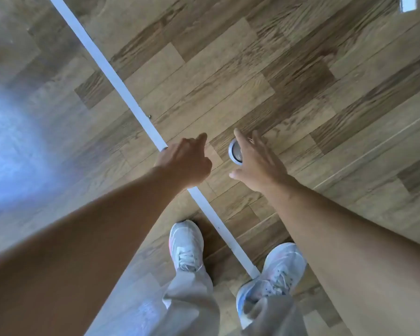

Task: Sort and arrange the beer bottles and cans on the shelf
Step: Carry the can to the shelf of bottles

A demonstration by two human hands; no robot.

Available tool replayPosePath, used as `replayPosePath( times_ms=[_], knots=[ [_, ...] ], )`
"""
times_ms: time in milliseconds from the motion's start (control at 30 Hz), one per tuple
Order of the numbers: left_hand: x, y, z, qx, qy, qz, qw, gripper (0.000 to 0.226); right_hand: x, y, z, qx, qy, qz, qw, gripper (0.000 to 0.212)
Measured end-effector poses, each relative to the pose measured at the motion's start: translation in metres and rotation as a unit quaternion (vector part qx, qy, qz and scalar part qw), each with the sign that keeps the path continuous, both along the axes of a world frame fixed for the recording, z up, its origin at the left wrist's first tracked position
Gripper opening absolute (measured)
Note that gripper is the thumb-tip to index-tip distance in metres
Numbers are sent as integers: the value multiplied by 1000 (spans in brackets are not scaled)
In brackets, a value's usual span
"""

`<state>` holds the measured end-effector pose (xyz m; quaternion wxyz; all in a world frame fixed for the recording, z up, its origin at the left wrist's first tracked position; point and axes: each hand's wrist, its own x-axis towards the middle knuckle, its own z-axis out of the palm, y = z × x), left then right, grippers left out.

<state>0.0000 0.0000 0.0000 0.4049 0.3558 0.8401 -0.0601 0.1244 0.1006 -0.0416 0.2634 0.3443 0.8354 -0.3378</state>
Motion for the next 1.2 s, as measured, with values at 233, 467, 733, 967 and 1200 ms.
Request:
replayPosePath(
  times_ms=[233, 467, 733, 967, 1200],
  knots=[
    [-3, -25, 0, -49, -88, 96, 990, 59, -1, 3, 0, 28, 32, -72, 996, 59],
    [-4, -15, 69, -47, -198, 125, 971, 81, -5, 55, 116, -161, 109, -217, 957, 41],
    [-1, 5, 231, 97, -261, 172, 945, 83, -14, 103, 307, -309, 191, -249, 898, 50],
    [10, 29, 381, 190, -197, 154, 949, 63, 7, 126, 452, -329, 278, -300, 851, 47],
    [51, 38, 489, 280, -140, 161, 936, 68, 26, 130, 571, -354, 366, -357, 784, 39]
  ],
)
